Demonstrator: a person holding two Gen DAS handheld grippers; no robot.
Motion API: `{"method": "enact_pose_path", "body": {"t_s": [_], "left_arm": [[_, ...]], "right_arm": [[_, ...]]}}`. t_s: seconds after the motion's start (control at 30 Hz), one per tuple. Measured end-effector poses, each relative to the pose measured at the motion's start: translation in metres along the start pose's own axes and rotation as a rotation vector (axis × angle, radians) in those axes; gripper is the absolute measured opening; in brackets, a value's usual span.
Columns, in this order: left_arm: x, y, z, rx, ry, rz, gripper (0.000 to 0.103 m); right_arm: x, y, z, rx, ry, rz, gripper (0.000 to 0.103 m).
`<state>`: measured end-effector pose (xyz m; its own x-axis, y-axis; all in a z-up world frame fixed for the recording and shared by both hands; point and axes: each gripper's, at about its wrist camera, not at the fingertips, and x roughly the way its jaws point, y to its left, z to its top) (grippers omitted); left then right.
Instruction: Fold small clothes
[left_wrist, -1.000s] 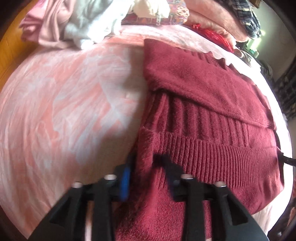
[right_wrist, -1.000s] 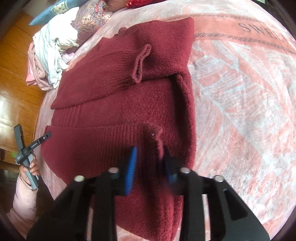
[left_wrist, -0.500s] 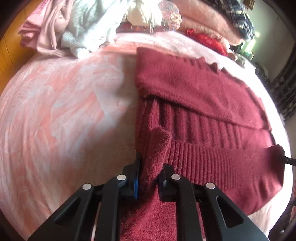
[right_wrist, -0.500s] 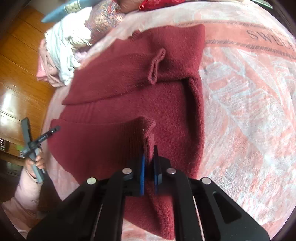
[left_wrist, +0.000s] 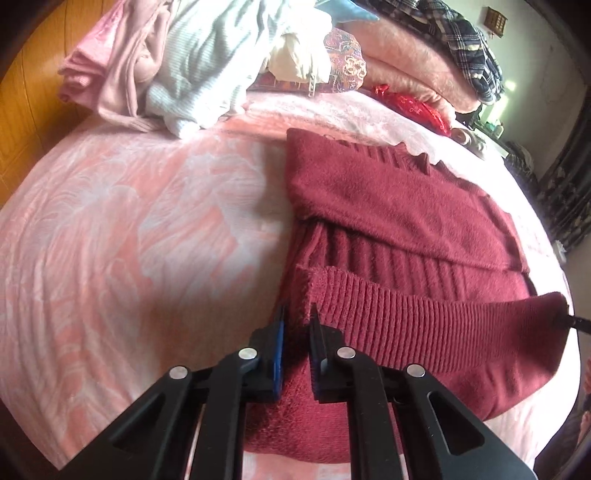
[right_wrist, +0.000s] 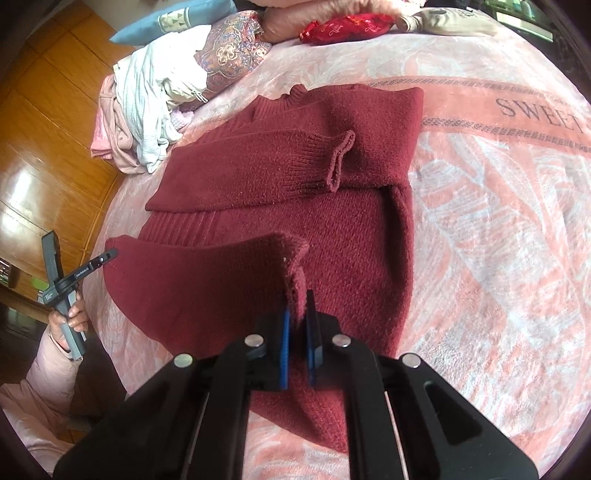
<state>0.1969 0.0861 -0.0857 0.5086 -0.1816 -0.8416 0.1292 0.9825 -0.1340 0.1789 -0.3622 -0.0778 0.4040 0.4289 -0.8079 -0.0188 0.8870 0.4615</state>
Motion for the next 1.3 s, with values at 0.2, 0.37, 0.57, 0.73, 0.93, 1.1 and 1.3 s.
{"method": "enact_pose_path", "body": {"t_s": [0.2,0.37,0.57,0.73,0.93,1.1,1.3], "left_arm": [[-0.002,0.003,-0.004,-0.01,-0.009,-0.021,0.01],[-0.008,0.005,0.02,-0.065,-0.047,-0.053,0.006],[-0.013,-0.011,0.059,-0.007,-0.11,-0.043,0.004],[0.019,-0.014,0.068,0.038,0.029,-0.079,0.035],[0.064,-0.015,0.055,0.121,0.147,-0.026,0.051],[0.082,-0.01,0.043,0.126,0.201,-0.026,0.058],[0.068,-0.024,0.025,0.197,0.137,-0.024,0.015]], "right_arm": [[-0.008,0.0,-0.003,0.024,-0.023,0.016,0.006],[-0.02,0.003,0.012,0.017,-0.045,0.016,0.006],[-0.018,0.015,0.042,-0.028,-0.045,-0.018,0.006],[0.013,0.009,0.04,-0.029,0.038,-0.077,0.006],[0.031,-0.014,0.024,0.043,0.069,-0.063,0.006],[0.033,-0.022,0.023,0.064,0.07,-0.051,0.006],[0.041,-0.022,0.023,0.07,0.074,-0.056,0.006]]}}
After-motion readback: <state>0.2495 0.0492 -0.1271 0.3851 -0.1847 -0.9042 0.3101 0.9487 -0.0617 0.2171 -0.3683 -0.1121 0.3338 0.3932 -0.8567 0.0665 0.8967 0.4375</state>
